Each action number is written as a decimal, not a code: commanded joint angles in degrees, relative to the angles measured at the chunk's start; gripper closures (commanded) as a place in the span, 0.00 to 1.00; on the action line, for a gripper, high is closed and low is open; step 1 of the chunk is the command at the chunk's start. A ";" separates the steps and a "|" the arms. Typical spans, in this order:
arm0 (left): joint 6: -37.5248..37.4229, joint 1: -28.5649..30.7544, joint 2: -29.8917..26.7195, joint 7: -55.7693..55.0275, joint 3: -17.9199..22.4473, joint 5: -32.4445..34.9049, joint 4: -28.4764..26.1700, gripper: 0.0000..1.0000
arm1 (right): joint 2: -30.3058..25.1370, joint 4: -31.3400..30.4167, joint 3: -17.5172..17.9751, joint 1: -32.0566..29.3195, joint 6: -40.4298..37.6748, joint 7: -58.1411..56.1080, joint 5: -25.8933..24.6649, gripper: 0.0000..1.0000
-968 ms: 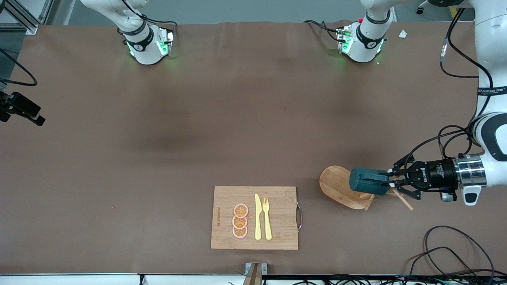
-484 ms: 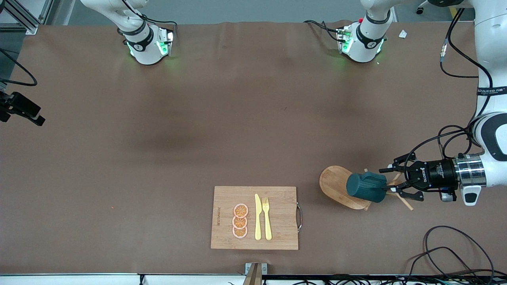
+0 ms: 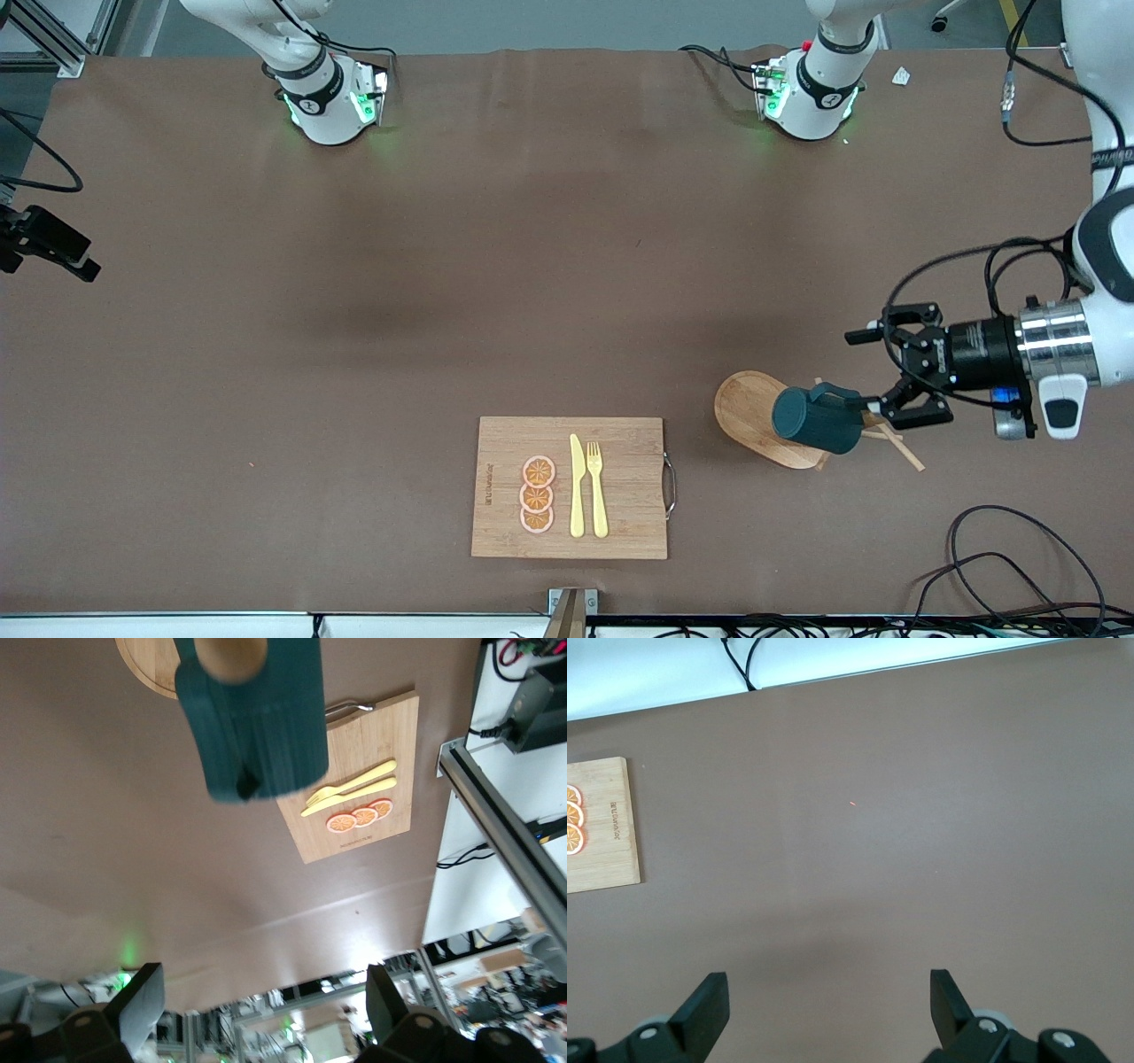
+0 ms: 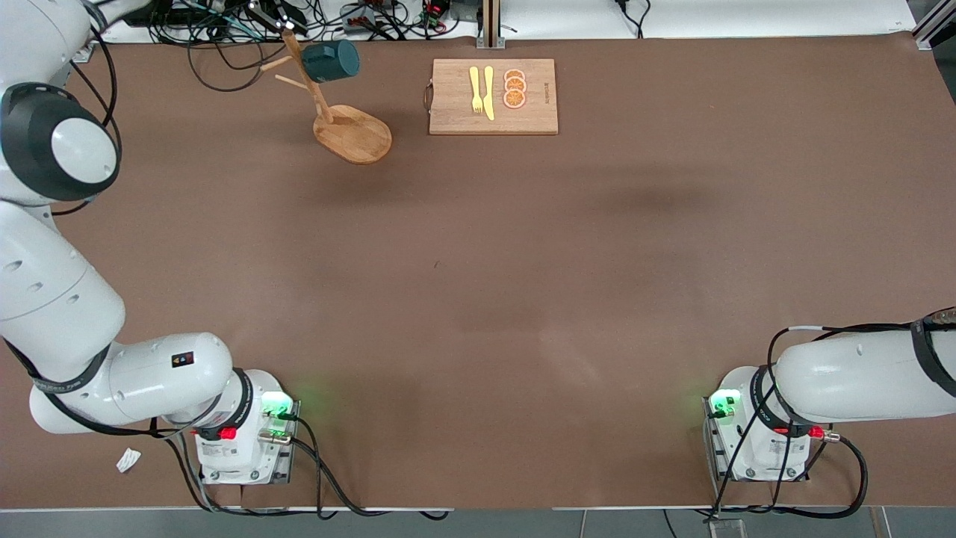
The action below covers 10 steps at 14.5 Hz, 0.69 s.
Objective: Pass cup and hang on rack
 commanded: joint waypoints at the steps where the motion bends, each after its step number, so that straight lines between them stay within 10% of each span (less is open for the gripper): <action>1: -0.80 -0.56 -6.59 2.85 -7.17 19.63 -1.13 0.00 | -1.13 -0.57 0.77 -0.65 -0.11 0.40 -0.77 0.00; 6: -7.83 -0.03 -12.21 22.24 -12.92 40.70 -1.13 0.00 | -1.13 -0.57 0.68 -0.65 -0.11 0.40 -0.77 0.00; 10: -8.70 -10.10 -22.67 46.07 5.39 40.28 -7.79 0.00 | -1.13 -0.57 0.77 -0.65 -0.11 0.40 -0.77 0.00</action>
